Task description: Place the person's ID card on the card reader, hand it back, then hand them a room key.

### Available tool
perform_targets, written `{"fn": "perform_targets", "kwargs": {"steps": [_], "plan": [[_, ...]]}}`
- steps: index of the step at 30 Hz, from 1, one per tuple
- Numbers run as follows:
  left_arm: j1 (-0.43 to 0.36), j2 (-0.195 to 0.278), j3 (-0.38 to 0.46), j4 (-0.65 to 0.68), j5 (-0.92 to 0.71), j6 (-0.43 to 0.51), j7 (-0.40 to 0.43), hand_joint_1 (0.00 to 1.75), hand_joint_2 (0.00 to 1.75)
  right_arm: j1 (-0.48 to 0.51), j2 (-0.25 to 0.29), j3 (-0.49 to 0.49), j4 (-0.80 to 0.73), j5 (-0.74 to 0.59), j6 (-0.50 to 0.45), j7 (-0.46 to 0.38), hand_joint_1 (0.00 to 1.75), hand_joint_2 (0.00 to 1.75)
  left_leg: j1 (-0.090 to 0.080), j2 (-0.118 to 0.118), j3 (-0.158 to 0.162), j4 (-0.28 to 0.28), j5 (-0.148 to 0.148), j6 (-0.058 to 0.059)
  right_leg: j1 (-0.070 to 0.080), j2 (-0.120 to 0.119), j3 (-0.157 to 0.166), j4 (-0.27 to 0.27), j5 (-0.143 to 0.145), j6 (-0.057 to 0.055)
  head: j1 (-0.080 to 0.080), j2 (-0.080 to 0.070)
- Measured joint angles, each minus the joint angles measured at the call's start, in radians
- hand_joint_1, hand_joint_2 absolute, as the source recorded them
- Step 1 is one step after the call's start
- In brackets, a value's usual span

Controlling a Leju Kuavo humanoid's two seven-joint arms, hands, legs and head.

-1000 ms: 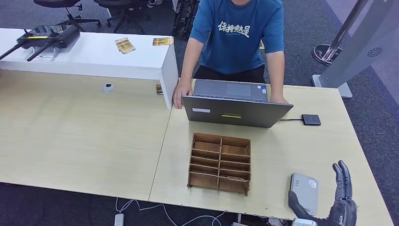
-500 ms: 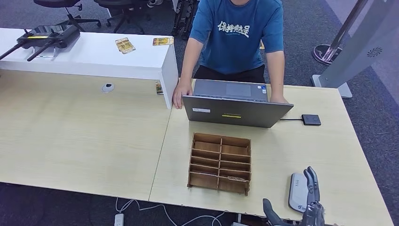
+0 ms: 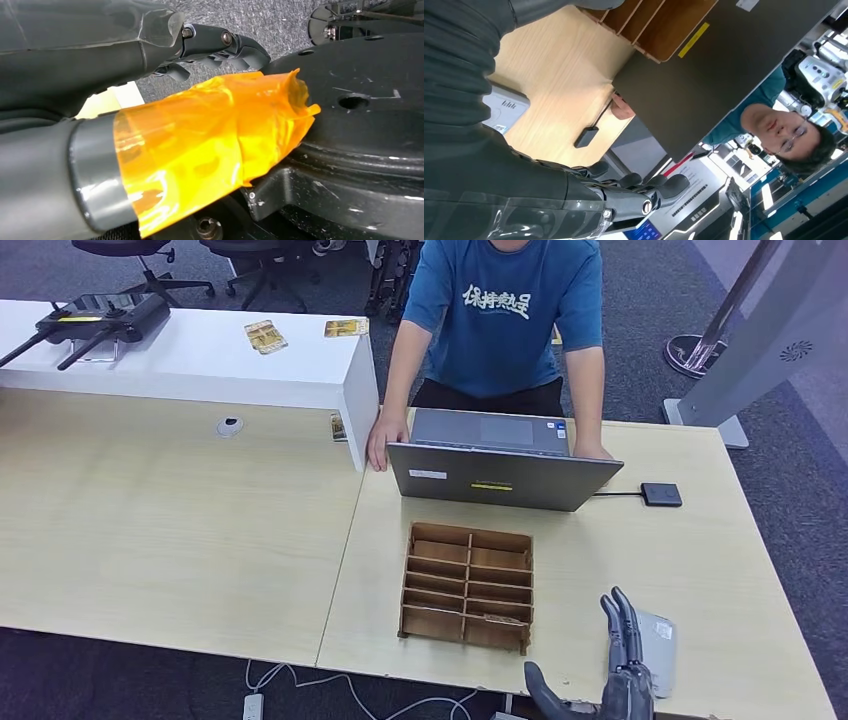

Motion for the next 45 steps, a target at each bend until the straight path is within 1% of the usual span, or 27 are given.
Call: {"fn": "perform_targets", "kwargs": {"steps": [6, 12, 20, 27, 34, 39, 42, 45], "plan": [[-0.001, 0.007, -0.017, 0.000, 0.001, -0.007, 0.000, 0.00, 0.00, -0.051, 0.003, 0.071, 0.042, -0.028, 0.000, 0.002, 0.00, 1.75, 0.000, 0.000, 0.000, 0.000, 0.000, 0.000, 0.000, 0.000, 0.000, 0.000, 0.000, 0.000, 0.000, 0.000], [-0.003, 0.014, -0.034, 0.000, 0.001, -0.015, 0.000, 0.00, 0.00, -0.099, 0.001, 0.153, 0.077, -0.021, 0.000, 0.003, 0.00, 1.75, 0.000, 0.000, 0.000, 0.000, 0.000, 0.000, 0.000, 0.000, 0.000, 0.000, 0.000, 0.000, 0.000, 0.000], [-0.004, 0.022, -0.045, 0.000, 0.001, -0.024, 0.000, 0.00, 0.00, -0.159, -0.002, 0.222, 0.124, -0.004, 0.000, 0.020, 0.00, 1.75, 0.000, 0.000, 0.000, 0.000, 0.000, 0.000, 0.000, 0.000, 0.000, 0.000, 0.000, 0.000, 0.000, 0.000], [-0.005, 0.026, -0.054, 0.000, 0.000, -0.028, 0.000, 0.00, 0.00, -0.190, -0.002, 0.255, 0.165, 0.014, 0.000, 0.034, 0.00, 1.75, 0.000, 0.000, 0.000, 0.000, 0.000, 0.000, 0.000, 0.001, 0.000, 0.000, 0.000, 0.000, 0.000, 0.000], [-0.005, 0.032, -0.059, 0.000, -0.003, -0.032, 0.004, 0.00, 0.00, -0.210, -0.002, 0.259, 0.235, 0.138, -0.001, 0.102, 0.00, 1.75, 0.000, 0.000, 0.000, 0.000, 0.000, 0.000, 0.000, 0.001, 0.000, 0.000, 0.000, 0.000, 0.000, 0.000], [-0.005, 0.035, -0.061, 0.000, -0.004, -0.033, 0.008, 0.00, 0.00, -0.219, -0.002, 0.253, 0.277, 0.279, -0.001, 0.187, 0.00, 1.75, 0.000, 0.000, 0.000, 0.000, 0.000, 0.000, 0.000, 0.001, 0.000, 0.000, 0.000, 0.000, 0.000, 0.000], [-0.005, 0.035, -0.061, 0.000, -0.004, -0.032, 0.009, 0.00, 0.00, -0.220, -0.003, 0.251, 0.282, 0.296, -0.001, 0.196, 0.00, 1.75, 0.000, 0.000, 0.000, 0.000, 0.000, 0.000, 0.000, 0.001, 0.000, 0.000, 0.000, 0.000, 0.000, 0.000], [-0.005, 0.036, -0.061, 0.000, -0.004, -0.030, 0.015, 0.00, 0.00, -0.212, -0.003, 0.236, 0.303, 0.411, -0.002, 0.264, 0.00, 1.75, 0.000, 0.000, 0.000, 0.000, 0.000, 0.000, 0.000, 0.001, 0.000, 0.000, 0.000, 0.000, 0.000, 0.000]]}}
